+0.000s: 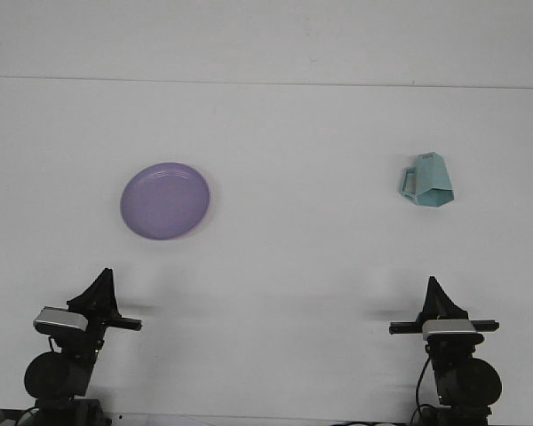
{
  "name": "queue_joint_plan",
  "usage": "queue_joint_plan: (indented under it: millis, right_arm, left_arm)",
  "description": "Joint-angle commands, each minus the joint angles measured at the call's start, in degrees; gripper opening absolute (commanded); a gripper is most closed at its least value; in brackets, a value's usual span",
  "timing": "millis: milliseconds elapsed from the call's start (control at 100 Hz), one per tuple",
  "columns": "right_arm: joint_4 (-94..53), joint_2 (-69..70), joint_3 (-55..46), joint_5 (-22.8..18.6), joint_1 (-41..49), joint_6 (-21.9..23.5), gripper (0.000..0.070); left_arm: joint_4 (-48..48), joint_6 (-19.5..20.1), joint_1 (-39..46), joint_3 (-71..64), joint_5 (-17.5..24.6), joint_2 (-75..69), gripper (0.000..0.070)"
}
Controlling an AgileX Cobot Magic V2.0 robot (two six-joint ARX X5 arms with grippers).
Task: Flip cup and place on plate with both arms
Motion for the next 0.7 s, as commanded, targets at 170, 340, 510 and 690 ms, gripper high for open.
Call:
queue_joint_plan:
  millis: [170,340,510,690]
  right_arm:
    - [3.39,0.07,2.36,0.76,0.04,12.63,0.0]
    - [0.79,5.64,11.45,8.52,0.02,10.58,0.0]
    - [0.68,18.18,20.87,11.02,-0.04,0.92,0.0]
    - [4.68,32.74,24.39,10.67,-1.7,-9.2,0.0051]
  left_arm:
    - [0.48,-2.21,0.0,-1.16,0.15,-0.04,0.0012]
    - [0.22,-2.19,0.0,-1.16,0.13,-0.04,0.0011]
    - [-1.22,-2.19,0.0,-1.16,0.13,-0.04,0.0012]
    - [-1.57,-2.16,0.0,-1.16,0.13,-0.04,0.0012]
